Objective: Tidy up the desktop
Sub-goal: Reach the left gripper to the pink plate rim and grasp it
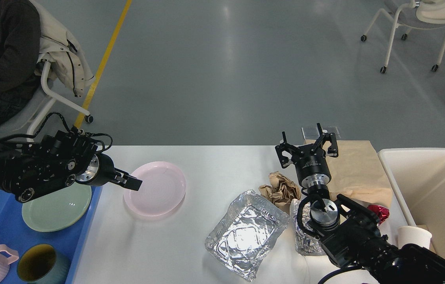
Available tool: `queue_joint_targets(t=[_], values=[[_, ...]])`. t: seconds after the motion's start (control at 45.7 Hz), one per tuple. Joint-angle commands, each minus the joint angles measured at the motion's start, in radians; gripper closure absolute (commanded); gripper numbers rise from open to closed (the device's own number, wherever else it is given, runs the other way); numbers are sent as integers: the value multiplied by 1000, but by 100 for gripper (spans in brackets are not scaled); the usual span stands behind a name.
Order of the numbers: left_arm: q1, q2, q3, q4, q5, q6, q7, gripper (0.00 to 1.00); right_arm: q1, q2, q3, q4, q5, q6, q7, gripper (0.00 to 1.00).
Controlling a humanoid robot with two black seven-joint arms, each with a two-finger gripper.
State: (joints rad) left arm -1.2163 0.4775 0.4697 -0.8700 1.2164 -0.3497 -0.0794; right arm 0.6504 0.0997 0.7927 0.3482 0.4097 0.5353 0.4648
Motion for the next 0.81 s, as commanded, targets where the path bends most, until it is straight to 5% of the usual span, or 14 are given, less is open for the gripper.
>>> queue_joint_targets(t=[0.0,0.46,0.788], values=[[46,-39,0,98,-3,15,12,10,0,0,0,0,0,0,0,0],[161,-189,3,331,-71,64,27,20,0,0,0,0,0,0,0,0],[198,-247,18,390,-63,78,30,37,0,0,0,0,0,0,0,0]])
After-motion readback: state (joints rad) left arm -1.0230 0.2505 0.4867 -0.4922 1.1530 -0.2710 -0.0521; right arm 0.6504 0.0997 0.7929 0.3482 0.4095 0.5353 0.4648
